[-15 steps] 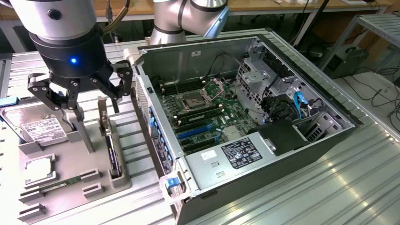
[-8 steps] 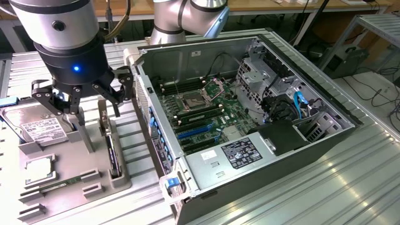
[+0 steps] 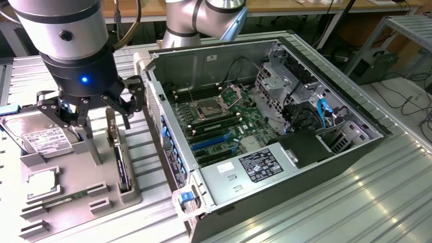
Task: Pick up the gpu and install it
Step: 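Pick up the gpu and move the gpu toward the slot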
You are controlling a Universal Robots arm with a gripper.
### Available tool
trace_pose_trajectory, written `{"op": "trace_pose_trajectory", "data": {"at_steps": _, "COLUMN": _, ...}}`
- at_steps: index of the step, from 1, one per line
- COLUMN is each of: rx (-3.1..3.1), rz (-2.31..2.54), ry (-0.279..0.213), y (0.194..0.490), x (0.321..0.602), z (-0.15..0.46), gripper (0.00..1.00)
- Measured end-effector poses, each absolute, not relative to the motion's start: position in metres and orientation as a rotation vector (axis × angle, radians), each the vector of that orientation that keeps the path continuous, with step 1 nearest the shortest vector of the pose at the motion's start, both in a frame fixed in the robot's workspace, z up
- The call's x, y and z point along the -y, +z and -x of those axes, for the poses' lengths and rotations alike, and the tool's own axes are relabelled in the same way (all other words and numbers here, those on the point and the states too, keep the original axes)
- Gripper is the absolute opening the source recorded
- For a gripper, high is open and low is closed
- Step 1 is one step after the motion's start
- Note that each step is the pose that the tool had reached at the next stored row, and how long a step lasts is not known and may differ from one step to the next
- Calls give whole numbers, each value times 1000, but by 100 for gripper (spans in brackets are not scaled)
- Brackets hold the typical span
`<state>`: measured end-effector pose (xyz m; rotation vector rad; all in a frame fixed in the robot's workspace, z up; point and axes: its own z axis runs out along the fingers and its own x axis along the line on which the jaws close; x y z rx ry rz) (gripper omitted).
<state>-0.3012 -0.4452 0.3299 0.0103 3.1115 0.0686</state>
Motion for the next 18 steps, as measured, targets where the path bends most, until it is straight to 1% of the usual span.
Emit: {"op": "trace_pose_trajectory", "data": {"at_steps": 18, "rx": -3112, "rz": -9, "ry": 69, "y": 311, "x": 448, "z": 301, "gripper": 66}}
